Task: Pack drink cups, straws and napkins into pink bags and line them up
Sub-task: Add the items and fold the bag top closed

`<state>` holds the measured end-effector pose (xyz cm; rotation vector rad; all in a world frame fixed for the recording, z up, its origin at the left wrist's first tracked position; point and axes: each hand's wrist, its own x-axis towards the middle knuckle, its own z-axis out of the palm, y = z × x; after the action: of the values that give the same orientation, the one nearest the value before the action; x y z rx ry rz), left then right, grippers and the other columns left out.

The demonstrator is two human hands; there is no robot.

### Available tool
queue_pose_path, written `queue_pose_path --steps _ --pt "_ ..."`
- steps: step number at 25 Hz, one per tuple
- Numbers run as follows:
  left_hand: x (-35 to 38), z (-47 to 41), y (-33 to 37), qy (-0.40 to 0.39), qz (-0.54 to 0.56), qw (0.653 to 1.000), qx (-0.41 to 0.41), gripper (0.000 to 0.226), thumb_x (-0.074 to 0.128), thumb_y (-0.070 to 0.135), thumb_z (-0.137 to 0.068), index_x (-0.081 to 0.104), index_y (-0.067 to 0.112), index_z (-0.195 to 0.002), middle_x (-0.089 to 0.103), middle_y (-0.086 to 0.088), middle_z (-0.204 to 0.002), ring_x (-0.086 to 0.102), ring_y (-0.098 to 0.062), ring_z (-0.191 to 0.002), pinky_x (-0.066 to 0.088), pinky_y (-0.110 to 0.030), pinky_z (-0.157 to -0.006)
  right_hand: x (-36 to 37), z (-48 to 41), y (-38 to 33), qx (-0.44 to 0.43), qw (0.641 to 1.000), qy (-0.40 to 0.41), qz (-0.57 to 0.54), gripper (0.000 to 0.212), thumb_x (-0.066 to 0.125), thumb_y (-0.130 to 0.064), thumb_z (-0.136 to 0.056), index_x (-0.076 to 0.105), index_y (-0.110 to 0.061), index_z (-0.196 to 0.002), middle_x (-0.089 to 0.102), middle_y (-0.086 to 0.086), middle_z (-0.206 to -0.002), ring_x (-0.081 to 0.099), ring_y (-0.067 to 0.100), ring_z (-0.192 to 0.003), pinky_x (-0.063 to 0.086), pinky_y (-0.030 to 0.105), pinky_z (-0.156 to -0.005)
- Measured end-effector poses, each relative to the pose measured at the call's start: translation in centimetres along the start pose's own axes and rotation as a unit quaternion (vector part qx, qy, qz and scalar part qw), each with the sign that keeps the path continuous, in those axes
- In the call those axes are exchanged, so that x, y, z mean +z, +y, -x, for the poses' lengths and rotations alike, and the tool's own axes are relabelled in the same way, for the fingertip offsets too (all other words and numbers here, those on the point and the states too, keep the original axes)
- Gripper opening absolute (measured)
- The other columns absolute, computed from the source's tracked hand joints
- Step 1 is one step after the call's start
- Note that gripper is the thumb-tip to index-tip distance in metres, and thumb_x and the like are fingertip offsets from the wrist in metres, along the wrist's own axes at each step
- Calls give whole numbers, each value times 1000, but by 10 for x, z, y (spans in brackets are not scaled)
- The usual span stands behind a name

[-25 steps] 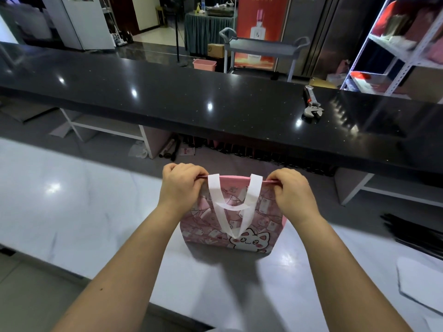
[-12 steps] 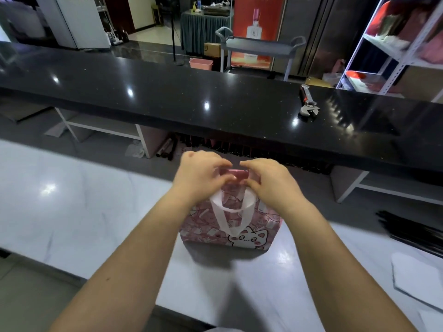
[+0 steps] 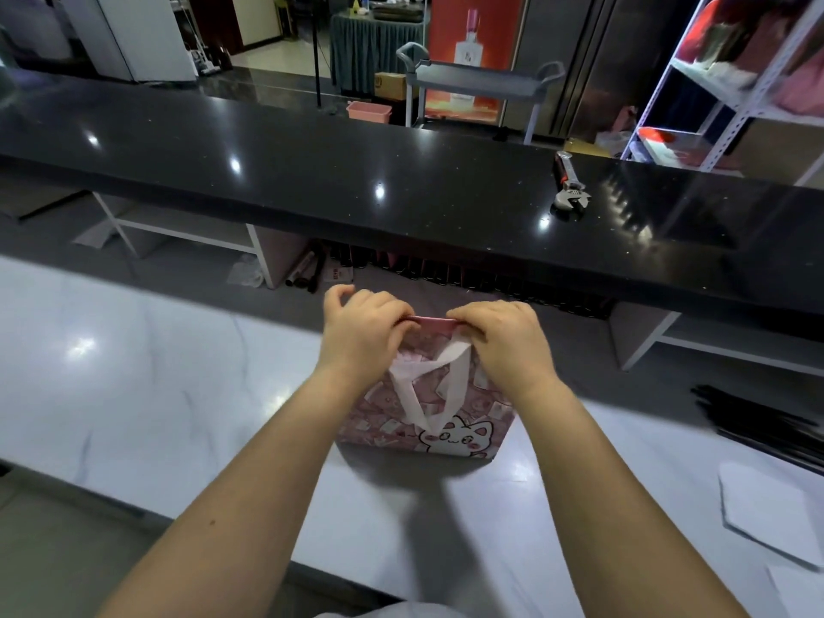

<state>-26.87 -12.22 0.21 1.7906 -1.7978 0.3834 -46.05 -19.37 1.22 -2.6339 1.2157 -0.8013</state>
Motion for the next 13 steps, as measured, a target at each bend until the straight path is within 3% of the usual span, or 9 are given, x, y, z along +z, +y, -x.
queue_pose_path --steps 2,7,10,12,13 --pt "-8 7 -17 1 17 999 -30 7 69 32 -86 69 29 -93 68 13 -91 61 -13 -90 26 -38 -95 -8 7 10 35 999 7 -36 24 64 -12 -88 71 -18 -111 72 -3 -107 62 21 -103 43 42 -93" --pt "-1 3 -9 -14 35 994 -98 15 63 10 -84 67 24 -84 67 10 -83 60 -17 -86 23 -33 -87 -1 7 2 52 998 43 -17 17 60 0 -83 73 -11 -86 72 1 -85 64 26 -85 44 43 -86" --pt "-2 11 -22 0 76 993 -85 8 69 32 -84 69 28 -91 67 15 -87 60 -10 -88 26 -35 -93 -5 12 12 55 996 57 -45 20 62 -2 -85 75 -12 -97 74 1 -94 64 23 -92 46 41 -90" --pt "-8 24 -39 -25 154 985 -79 33 69 46 -82 68 25 -108 66 16 -98 58 -7 -93 33 -38 -98 -8 19 24 80 992 67 -72 25 61 -3 -87 73 -14 -107 72 -1 -104 61 18 -101 44 29 -94" --pt "-11 29 -46 -19 187 978 -86 35 70 42 -83 68 22 -112 66 13 -101 59 -9 -94 40 -39 -96 -9 23 28 99 990 70 -76 27 59 -3 -88 71 -14 -109 71 -1 -107 60 17 -102 42 24 -92"
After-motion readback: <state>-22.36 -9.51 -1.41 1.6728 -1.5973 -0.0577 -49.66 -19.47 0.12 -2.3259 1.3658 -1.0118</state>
